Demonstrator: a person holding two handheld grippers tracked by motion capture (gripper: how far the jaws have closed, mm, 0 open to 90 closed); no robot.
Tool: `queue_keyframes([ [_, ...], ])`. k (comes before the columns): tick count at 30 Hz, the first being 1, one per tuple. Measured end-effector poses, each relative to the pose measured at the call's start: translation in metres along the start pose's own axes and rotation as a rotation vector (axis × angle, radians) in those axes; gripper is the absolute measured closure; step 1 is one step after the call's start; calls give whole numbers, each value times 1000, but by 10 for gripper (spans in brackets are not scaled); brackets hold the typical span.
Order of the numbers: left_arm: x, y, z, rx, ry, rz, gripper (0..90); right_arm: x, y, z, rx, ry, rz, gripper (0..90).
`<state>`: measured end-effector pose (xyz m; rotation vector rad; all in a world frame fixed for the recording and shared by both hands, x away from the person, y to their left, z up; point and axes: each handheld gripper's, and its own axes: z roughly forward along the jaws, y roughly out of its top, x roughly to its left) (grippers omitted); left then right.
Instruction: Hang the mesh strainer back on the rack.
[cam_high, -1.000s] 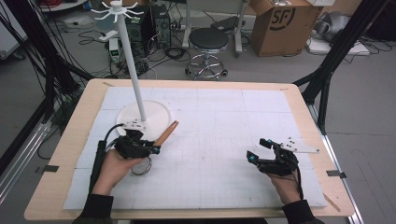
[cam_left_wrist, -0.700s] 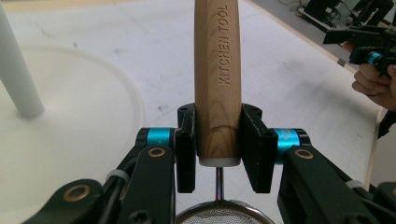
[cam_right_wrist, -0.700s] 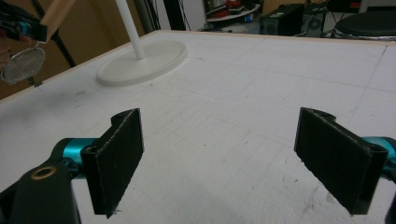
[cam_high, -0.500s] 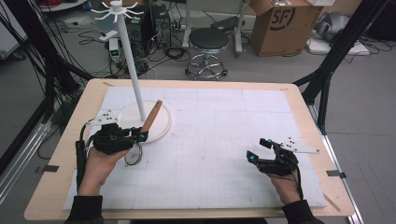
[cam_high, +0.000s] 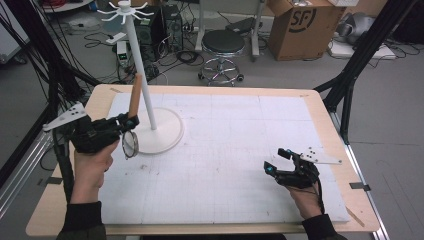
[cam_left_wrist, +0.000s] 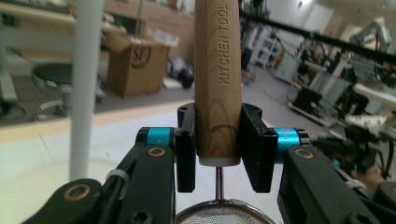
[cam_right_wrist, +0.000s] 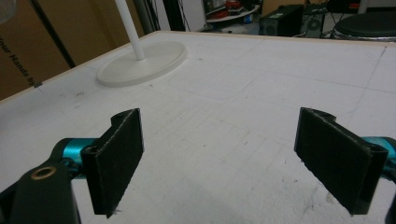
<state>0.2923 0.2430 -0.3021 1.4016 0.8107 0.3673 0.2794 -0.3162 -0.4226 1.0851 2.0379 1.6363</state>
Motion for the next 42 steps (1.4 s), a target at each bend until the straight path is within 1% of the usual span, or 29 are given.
queue_keyframes([
  [1, 0, 5, -2, -40, 4, -3, 693, 0, 0, 0, 0, -1, -1, 150],
  [4, 1, 14, -5, -111, 17, -2, 693, 0, 0, 0, -2, -2, 4, 150],
  [6, 2, 19, -5, -130, 17, -2, 692, 0, 0, 0, -6, -3, 3, 150],
  [7, 2, 21, -5, -135, 27, 4, 692, 0, 0, 0, -6, -3, 3, 150],
  [8, 3, 23, -4, -140, 25, 3, 692, 0, 0, 0, -7, -1, 2, 150],
  [10, 7, 26, -4, -165, 10, -5, 693, 0, 0, 0, -7, 0, 0, 151],
  [12, 11, 29, -4, -182, 9, -14, 692, 0, 0, 0, -7, -2, 1, 150],
  [13, 13, 31, -5, -193, 16, -13, 692, 0, 0, 0, -9, 0, 3, 150],
  [15, 17, 36, -7, -216, 11, -20, 692, -1, 0, 0, -10, 1, 1, 150],
  [18, 23, 44, -7, -242, 10, -18, 692, -1, 0, 1, -9, 10, 9, 150],
  [21, 25, 52, -3, -242, 9, -10, 692, -2, 0, 1, -11, 13, 12, 150],
  [23, 27, 57, 0, -235, 17, -9, 692, -4, 0, 2, -12, 12, 15, 150],
  [26, 30, 63, 6, -244, 16, -8, 692, -5, 0, 2, -15, 11, 26, 150],
  [31, 37, 68, 15, -260, 7, -17, 692, -6, 0, -1, -19, 3, 22, 150],
  [33, 40, 70, 19, -238, 22, -14, 692, -6, -1, -2, -16, 0, 27, 150],
  [34, 40, 71, 20, -229, 22, -8, 692, -6, -2, -3, -17, -6, 22, 150],
  [37, 40, 70, 23, -228, 6, -8, 692, -6, -3, -7, -16, -13, 28, 150],
  [38, 40, 70, 24, -224, 2, -11, 691, -7, -3, -7, -20, -17, 22, 150],
  [40, 41, 70, 25, -215, 11, -9, 691, -6, -3, -8, -21, -20, 25, 150],
  [42, 43, 70, 26, -206, 17, -17, 691, -6, -3, -10, -18, -24, 24, 150],
])
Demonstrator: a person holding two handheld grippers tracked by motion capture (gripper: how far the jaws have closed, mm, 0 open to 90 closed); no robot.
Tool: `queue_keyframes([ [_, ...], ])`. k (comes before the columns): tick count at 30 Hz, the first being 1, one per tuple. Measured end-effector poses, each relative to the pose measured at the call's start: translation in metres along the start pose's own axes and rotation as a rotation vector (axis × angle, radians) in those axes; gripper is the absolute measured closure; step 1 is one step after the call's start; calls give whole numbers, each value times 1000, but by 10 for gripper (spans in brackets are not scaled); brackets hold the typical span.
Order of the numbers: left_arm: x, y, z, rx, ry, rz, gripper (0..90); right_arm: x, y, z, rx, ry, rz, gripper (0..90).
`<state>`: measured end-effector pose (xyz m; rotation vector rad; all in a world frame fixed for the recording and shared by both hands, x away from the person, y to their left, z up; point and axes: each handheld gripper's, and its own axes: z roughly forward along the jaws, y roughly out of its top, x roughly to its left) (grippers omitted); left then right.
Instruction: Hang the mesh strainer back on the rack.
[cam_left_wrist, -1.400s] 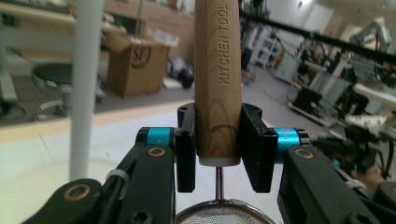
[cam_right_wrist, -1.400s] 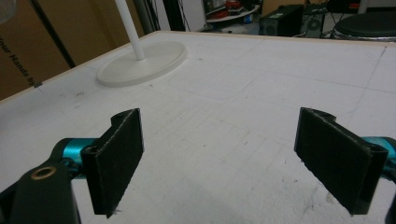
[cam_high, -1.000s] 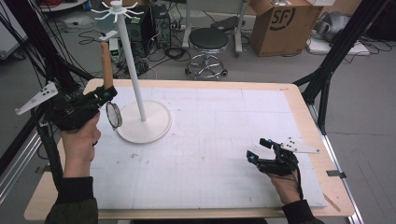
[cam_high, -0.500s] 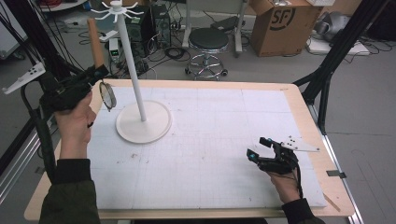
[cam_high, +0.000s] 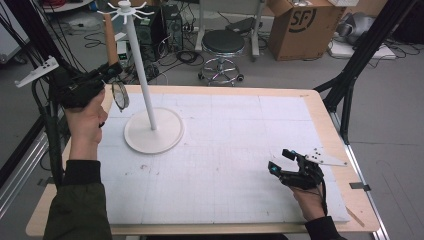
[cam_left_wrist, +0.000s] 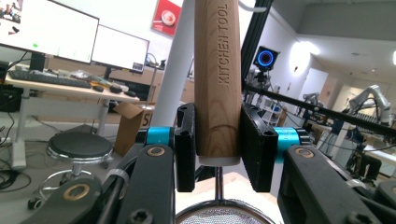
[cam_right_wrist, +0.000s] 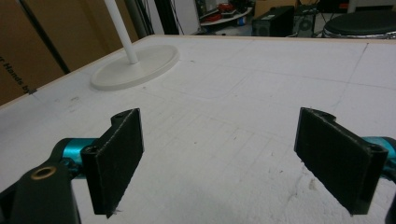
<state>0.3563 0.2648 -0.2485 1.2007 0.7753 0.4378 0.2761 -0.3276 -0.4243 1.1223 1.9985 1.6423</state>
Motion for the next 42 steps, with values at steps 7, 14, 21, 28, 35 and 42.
queue_keyframes([
  [7, 1, -4, 0, 4, 4, -5, 690, 1, 0, 1, 4, 0, -3, 150],
  [14, 3, -7, 5, 13, 7, -42, 659, 1, -1, 0, 6, 2, -4, 150],
  [21, 1, -9, 3, -3, -3, -37, 425, 1, -1, -1, 5, 2, -9, 150],
  [28, -3, -21, -13, 1, 17, 5, 296, 3, -1, 0, 9, 12, -11, 150],
  [35, -7, -46, -31, 22, 22, 38, 257, 6, -1, 0, 4, 9, -22, 150],
  [42, -14, -71, -42, 57, 5, 49, 245, 7, -1, 1, 6, 12, -25, 150],
])
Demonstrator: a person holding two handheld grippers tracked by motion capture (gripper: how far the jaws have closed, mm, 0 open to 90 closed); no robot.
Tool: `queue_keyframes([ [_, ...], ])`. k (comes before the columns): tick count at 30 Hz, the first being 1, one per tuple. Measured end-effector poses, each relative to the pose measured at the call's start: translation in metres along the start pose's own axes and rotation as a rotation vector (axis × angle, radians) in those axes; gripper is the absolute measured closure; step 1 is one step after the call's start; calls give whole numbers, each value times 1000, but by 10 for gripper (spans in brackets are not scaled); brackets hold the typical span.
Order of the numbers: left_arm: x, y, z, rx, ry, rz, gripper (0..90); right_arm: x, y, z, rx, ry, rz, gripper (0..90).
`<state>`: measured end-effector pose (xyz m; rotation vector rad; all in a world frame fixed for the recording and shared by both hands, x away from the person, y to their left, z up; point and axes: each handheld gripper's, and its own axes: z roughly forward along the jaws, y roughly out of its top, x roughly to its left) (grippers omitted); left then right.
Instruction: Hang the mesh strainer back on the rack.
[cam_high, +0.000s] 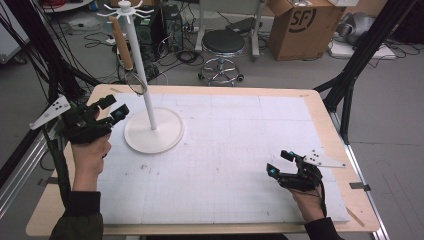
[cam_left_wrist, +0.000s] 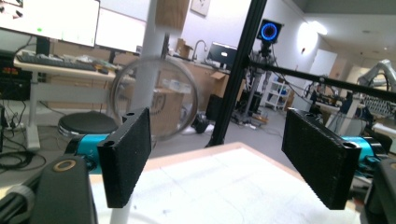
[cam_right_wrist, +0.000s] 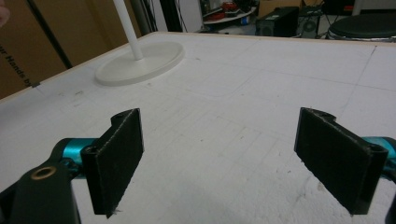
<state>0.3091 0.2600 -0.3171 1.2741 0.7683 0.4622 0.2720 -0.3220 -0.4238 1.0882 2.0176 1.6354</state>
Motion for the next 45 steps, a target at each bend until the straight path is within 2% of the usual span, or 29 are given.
queue_keyframes([
  [8, -14, -27, -5, 29, -21, 16, 235, 1, 1, 0, -2, 3, -7, 150],
  [12, -22, -37, -5, 35, -40, 12, 235, 3, 1, 0, 1, 3, -7, 150],
  [20, -29, -54, -6, 76, -46, 6, 232, 4, 3, -2, -22, 13, -15, 150],
  [25, -38, -78, -1, 101, -60, 23, 271, 4, 3, -2, -25, 12, -17, 150],
  [32, -53, -102, 10, 151, -53, 30, 240, 8, 4, -1, -23, 16, -32, 150],
  [35, -59, -114, 9, 182, -50, 17, 227, 10, 4, -1, -23, 17, -36, 150],
  [37, -65, -119, 9, 200, -50, 32, 223, 10, 4, -2, -27, 19, -38, 150],
  [41, -72, -125, 9, 219, -44, 24, 221, 12, 4, -2, -24, 18, -49, 150],
  [44, -76, -132, 8, 230, -36, -5, 212, 14, 2, 0, -9, 9, -69, 150],
  [45, -78, -133, 8, 241, -33, -3, 206, 14, 1, 0, -6, 15, -70, 150],
])
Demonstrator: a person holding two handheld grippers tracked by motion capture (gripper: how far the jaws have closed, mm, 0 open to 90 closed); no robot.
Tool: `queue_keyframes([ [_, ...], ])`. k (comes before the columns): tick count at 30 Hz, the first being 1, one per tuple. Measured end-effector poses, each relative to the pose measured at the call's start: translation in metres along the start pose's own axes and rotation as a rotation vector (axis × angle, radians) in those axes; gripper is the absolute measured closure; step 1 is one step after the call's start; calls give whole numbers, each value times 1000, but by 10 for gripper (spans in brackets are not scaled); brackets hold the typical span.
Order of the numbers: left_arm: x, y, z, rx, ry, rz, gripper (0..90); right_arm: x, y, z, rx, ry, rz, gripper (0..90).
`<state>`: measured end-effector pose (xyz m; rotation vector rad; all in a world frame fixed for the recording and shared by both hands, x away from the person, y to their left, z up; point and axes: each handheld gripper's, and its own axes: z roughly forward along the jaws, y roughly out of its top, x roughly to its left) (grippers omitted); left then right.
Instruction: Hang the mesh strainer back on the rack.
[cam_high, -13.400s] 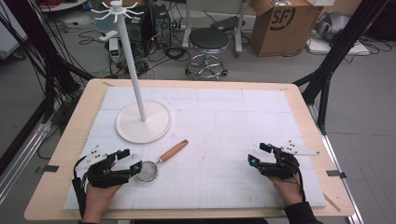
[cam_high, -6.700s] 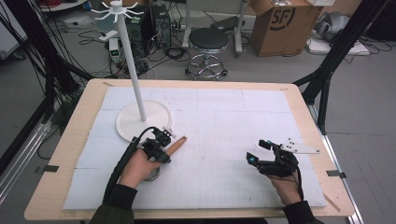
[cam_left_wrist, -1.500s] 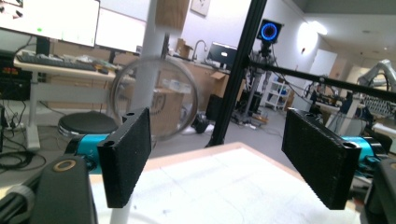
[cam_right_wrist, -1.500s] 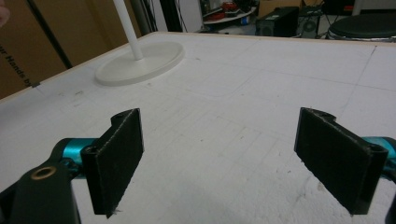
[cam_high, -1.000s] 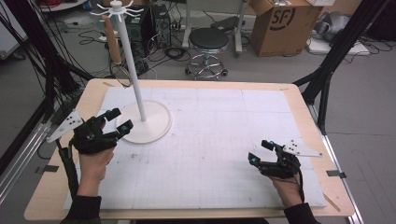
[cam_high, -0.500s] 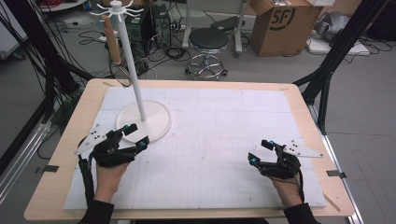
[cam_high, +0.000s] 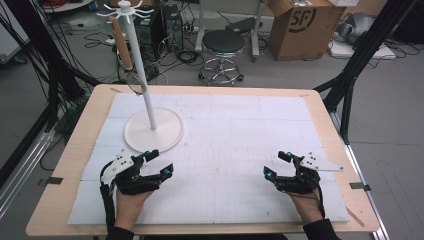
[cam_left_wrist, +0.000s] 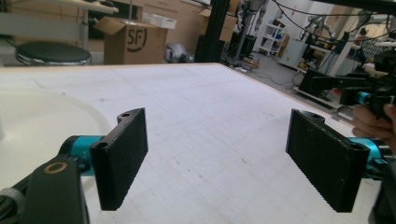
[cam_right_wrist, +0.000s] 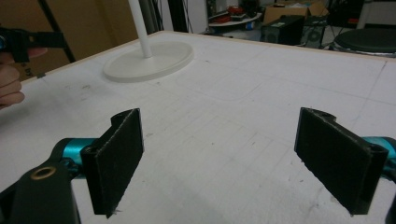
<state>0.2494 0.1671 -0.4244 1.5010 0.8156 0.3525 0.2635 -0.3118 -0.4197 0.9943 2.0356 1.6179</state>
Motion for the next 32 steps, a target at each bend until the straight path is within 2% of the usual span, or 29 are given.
queue_keyframes([
  [2, -4, -1, 0, 11, 16, 25, 205, 1, 0, 0, 0, 0, -3, 149],
  [5, -6, -1, -1, 6, 41, 40, 204, 1, -1, 0, 4, 2, 2, 150],
  [8, -6, -3, -6, -10, 59, 28, 204, 0, -2, 1, 8, 3, 2, 149],
  [10, -5, -3, -7, -10, 74, 41, 204, 0, -2, 2, 11, 4, 0, 149],
  [12, -3, -4, -7, -9, 82, 34, 204, 0, -2, 3, 14, 5, 3, 148],
  [18, -1, -7, -4, 20, 68, 45, 203, -1, -4, 3, 15, -7, 2, 146],
  [32, 0, -5, -4, 8, 66, 59, 203, -1, -5, 4, 17, -7, -1, 146],
])
